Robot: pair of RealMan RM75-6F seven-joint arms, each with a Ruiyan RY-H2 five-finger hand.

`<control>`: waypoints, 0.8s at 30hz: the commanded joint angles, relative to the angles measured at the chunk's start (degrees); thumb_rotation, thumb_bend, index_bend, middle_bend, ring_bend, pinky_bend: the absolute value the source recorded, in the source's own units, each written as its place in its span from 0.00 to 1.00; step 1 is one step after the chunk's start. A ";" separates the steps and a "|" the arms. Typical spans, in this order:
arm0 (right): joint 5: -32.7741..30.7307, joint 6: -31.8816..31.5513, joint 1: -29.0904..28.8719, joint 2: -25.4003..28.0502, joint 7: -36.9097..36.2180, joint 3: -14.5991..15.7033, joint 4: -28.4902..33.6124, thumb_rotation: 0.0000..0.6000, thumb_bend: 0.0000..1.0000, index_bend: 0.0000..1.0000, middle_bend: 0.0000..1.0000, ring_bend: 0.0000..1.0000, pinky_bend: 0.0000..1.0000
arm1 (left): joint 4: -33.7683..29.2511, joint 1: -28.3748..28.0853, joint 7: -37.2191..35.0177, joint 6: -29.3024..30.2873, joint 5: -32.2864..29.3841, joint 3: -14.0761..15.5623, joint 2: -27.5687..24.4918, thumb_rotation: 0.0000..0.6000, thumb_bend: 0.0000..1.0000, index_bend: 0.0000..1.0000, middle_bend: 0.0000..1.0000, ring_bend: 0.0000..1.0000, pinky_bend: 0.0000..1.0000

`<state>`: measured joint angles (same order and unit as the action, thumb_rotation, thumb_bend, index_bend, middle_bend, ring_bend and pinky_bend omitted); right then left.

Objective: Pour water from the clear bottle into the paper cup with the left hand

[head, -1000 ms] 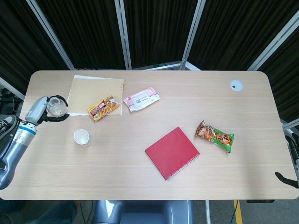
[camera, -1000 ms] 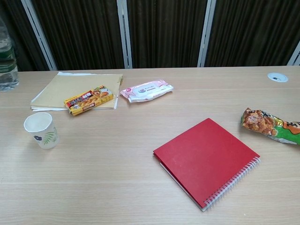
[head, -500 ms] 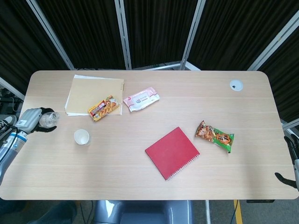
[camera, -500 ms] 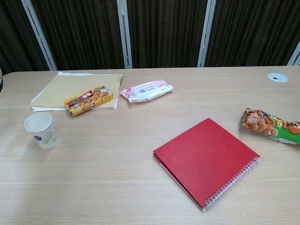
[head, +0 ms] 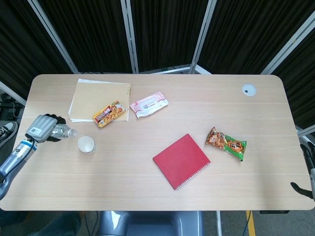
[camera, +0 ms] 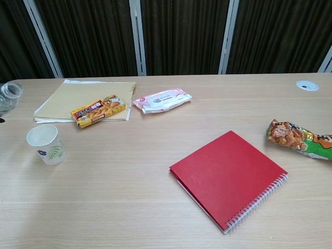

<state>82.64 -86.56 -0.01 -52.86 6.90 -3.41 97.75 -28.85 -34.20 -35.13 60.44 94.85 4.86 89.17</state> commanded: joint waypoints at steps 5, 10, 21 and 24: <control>-0.09 -0.01 0.09 -0.05 0.12 0.04 0.14 1.00 0.00 0.00 0.00 0.00 0.00 | 2.36 -0.55 3.68 -1.47 0.58 1.08 1.39 1.00 0.45 0.58 0.47 0.38 0.41; -0.23 0.20 -0.02 -0.05 0.18 -0.03 0.11 1.00 0.00 0.00 0.00 0.00 0.00 | 2.85 -1.11 5.75 -3.09 -0.01 0.93 1.97 1.00 0.45 0.58 0.47 0.38 0.41; -0.40 0.61 -0.15 -0.09 0.34 0.00 0.19 1.00 0.00 0.00 0.00 0.00 0.00 | 3.48 -1.75 9.98 -6.16 -0.25 1.72 1.72 1.00 0.45 0.58 0.46 0.38 0.41; -0.39 0.80 -0.24 -0.16 0.52 0.04 0.22 1.00 0.00 0.00 0.00 0.00 0.00 | 2.97 -1.99 11.94 -7.20 -0.62 1.63 1.85 1.00 0.45 0.58 0.46 0.38 0.41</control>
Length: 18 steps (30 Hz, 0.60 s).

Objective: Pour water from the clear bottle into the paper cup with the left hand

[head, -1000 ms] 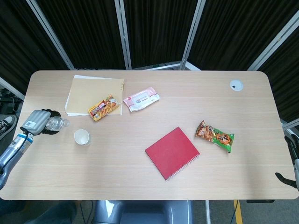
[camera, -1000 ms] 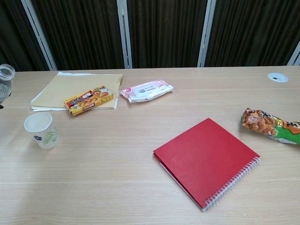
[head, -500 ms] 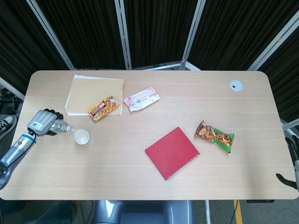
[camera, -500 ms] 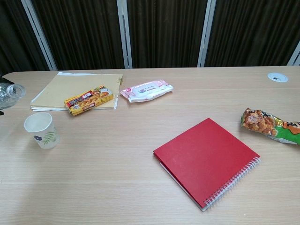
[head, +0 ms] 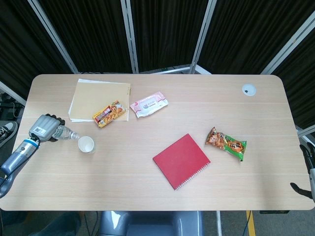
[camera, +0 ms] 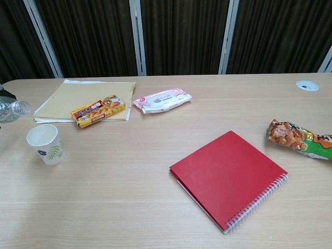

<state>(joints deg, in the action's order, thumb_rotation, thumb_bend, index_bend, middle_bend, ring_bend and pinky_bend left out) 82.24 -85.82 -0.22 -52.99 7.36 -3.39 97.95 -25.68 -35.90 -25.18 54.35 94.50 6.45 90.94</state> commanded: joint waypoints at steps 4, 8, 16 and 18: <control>-0.03 0.14 -0.08 -0.14 0.42 0.04 0.05 1.00 0.00 0.00 0.00 0.00 0.00 | -0.85 -0.51 3.49 -1.57 -0.65 -0.16 0.01 1.00 0.45 0.58 0.46 0.38 0.41; 0.10 0.15 -0.08 -0.20 0.60 0.13 0.15 1.00 0.00 0.00 0.00 0.00 0.00 | -1.59 -0.70 4.85 -1.55 -1.12 -0.55 -0.21 1.00 0.45 0.58 0.46 0.38 0.41; -0.20 0.37 -0.14 -0.17 0.51 0.06 0.18 1.00 0.00 0.00 0.00 0.00 0.00 | -2.26 -0.96 8.08 -2.07 -1.45 -0.62 -0.54 1.00 0.45 0.58 0.46 0.38 0.41; -0.15 0.40 -0.18 -0.19 0.55 0.06 0.20 1.00 0.00 0.00 0.00 0.00 0.00 | -2.40 -0.92 9.78 -1.85 -1.53 -0.69 -0.58 1.00 0.45 0.58 0.46 0.38 0.41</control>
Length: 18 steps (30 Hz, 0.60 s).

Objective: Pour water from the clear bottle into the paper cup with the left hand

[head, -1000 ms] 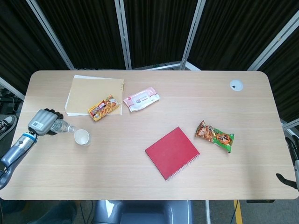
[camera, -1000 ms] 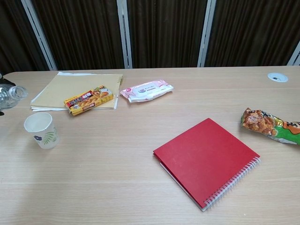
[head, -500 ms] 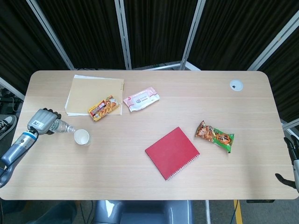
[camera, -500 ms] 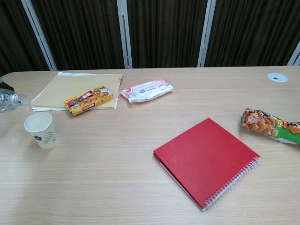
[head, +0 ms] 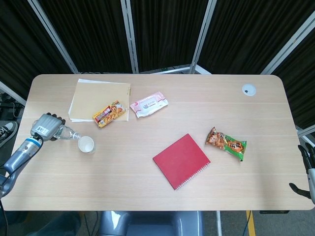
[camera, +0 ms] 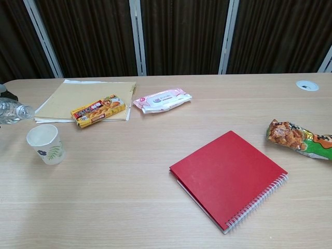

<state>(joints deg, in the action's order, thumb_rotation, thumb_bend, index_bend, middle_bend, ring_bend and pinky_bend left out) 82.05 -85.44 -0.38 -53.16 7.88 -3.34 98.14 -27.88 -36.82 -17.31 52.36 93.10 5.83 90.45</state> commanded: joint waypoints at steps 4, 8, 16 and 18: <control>0.07 0.09 -0.04 -0.03 0.13 0.06 0.04 1.00 0.00 0.00 0.00 0.00 0.00 | -0.98 -0.05 4.78 0.30 -0.45 -0.36 -0.37 1.00 0.45 0.58 0.46 0.38 0.41; 0.04 -0.03 -0.03 -0.01 0.13 -0.01 0.04 1.00 0.00 0.00 0.00 0.00 0.00 | -1.56 -0.18 6.93 0.16 -0.69 -0.52 -0.59 1.00 0.45 0.58 0.46 0.38 0.41; 0.06 0.00 -0.04 -0.03 0.19 0.02 0.03 1.00 0.00 0.00 0.00 0.00 0.00 | -3.06 -0.46 8.78 0.06 -1.18 -0.89 -1.08 1.00 0.45 0.58 0.46 0.38 0.41; 0.04 -0.01 -0.04 -0.04 0.19 0.02 0.02 1.00 0.00 0.00 0.00 0.00 0.00 | -3.24 -0.50 9.23 0.19 -1.17 -0.90 -1.18 1.00 0.45 0.58 0.46 0.38 0.41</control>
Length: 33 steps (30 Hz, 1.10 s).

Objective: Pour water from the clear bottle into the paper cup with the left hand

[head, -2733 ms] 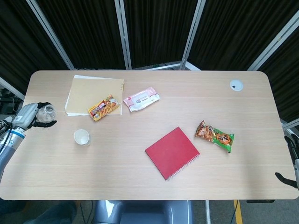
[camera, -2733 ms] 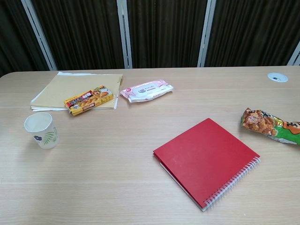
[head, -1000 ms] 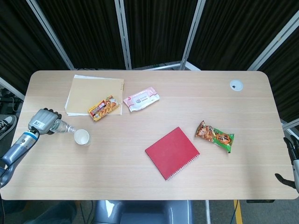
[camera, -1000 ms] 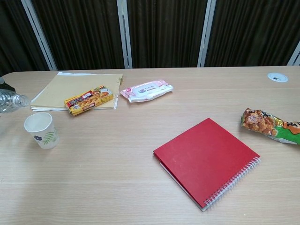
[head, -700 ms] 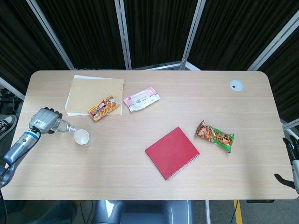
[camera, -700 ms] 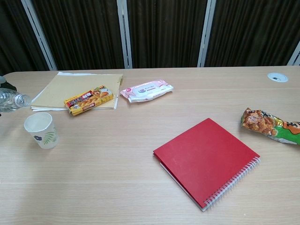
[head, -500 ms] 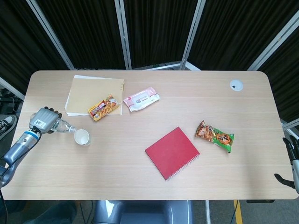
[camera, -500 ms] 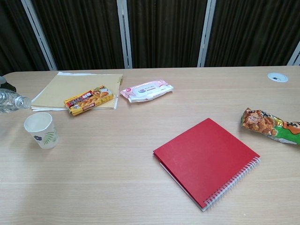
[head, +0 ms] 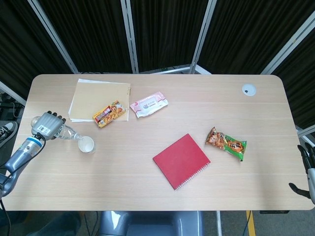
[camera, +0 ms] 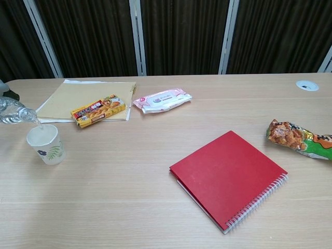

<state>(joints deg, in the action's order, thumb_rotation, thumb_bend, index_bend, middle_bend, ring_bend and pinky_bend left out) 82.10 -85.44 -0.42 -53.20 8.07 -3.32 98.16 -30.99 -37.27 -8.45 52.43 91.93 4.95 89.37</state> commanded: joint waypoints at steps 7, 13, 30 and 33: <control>-0.04 -0.02 0.02 0.05 -0.06 -0.01 -0.01 1.00 0.00 0.00 0.00 0.00 0.00 | -0.72 -0.26 2.51 0.77 -0.07 -0.24 -0.40 1.00 0.45 0.58 0.46 0.38 0.41; -0.08 -0.13 0.08 0.11 -0.24 -0.05 -0.01 1.00 0.00 0.00 0.00 0.00 0.00 | -1.40 -0.37 3.57 0.95 -0.20 -0.37 -0.57 1.00 0.46 0.58 0.46 0.38 0.41; -0.19 0.08 0.00 -0.06 0.08 -0.01 -0.08 1.00 0.00 0.00 0.00 0.00 0.00 | -2.26 1.45 -11.83 4.19 -0.39 -0.12 -2.30 1.00 0.45 0.58 0.46 0.38 0.41; -0.12 0.12 -0.01 -0.12 0.30 0.06 -0.04 1.00 0.00 0.00 0.00 0.00 0.00 | -3.86 1.63 -15.39 4.54 -0.88 -0.51 -3.88 1.00 0.45 0.58 0.46 0.38 0.41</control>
<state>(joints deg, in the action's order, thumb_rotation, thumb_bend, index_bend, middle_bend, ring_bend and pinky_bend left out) 81.98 -85.33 -0.43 -53.32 8.36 -3.27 98.12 -33.49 -36.02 -21.35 56.37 91.46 4.71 86.89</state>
